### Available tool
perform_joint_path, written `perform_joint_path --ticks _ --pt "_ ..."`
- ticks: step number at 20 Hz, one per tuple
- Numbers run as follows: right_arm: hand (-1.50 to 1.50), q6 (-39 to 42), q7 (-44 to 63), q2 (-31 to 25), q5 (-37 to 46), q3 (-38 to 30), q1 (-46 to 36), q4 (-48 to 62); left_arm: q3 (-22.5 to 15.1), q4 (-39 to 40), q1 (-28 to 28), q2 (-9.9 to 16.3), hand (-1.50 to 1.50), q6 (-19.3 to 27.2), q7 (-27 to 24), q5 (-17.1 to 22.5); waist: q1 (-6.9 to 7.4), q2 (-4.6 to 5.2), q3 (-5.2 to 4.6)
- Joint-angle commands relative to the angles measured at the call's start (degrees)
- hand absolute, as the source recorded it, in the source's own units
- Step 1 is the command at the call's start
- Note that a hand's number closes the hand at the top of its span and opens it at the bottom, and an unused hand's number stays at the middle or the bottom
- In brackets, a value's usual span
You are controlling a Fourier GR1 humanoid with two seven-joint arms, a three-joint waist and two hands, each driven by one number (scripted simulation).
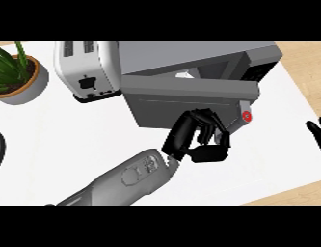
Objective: Pick up the milk, place it into the microwave and close the microwave
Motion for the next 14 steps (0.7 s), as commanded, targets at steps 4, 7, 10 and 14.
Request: perform_joint_path --ticks 4,7,10,14 --pt "-1.50 0.69 2.08 -0.60 -4.32 0.03 -1.43 -2.18 4.75 4.19 -4.50 -0.17 1.50 1.94 -2.97 7.16 -2.50 1.18 -0.11" --pt "-1.50 1.08 3.74 -1.54 -5.22 0.32 -0.81 -2.28 8.99 4.53 -6.99 -0.17 1.50 1.61 -5.49 10.49 -3.04 1.46 -0.18" --pt "-1.50 1.08 4.68 -2.46 -6.05 0.00 -1.95 -3.72 9.75 6.89 -7.70 -0.17 1.50 1.38 -7.39 12.29 -4.04 1.85 -0.19" --pt "-1.50 1.46 5.25 -3.43 -7.92 -1.19 -2.63 -4.10 10.14 8.40 -7.85 -0.17 1.50 0.81 -9.99 14.30 -4.74 2.05 -0.08"
